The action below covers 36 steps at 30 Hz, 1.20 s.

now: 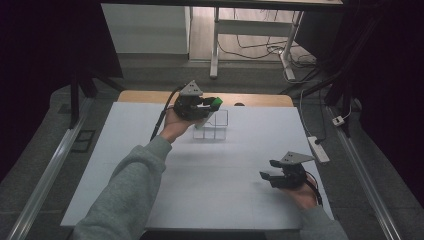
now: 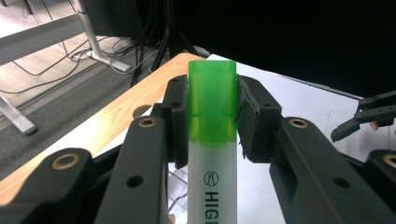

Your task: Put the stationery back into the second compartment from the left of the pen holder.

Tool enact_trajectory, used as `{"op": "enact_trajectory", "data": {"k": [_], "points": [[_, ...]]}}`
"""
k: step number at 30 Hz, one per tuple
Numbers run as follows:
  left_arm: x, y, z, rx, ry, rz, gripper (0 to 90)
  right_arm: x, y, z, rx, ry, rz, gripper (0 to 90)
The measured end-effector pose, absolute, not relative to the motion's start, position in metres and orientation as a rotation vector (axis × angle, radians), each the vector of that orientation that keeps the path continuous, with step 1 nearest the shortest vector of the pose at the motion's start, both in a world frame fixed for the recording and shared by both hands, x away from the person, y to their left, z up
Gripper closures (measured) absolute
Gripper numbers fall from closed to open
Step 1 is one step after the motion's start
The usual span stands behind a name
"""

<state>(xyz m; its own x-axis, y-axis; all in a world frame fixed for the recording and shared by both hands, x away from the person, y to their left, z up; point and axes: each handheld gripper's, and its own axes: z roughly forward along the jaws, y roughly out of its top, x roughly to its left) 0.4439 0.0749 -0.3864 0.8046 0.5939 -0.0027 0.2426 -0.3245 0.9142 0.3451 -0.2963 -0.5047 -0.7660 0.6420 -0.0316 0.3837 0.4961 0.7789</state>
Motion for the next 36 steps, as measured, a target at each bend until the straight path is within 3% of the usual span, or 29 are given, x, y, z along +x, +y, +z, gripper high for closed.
{"op": "enact_trajectory", "data": {"k": [36], "points": [[0.514,0.052,-0.409,1.881,0.704,0.405,66.4,0.348,-0.300,-0.508,0.874,2.434,1.145,35.6]]}}
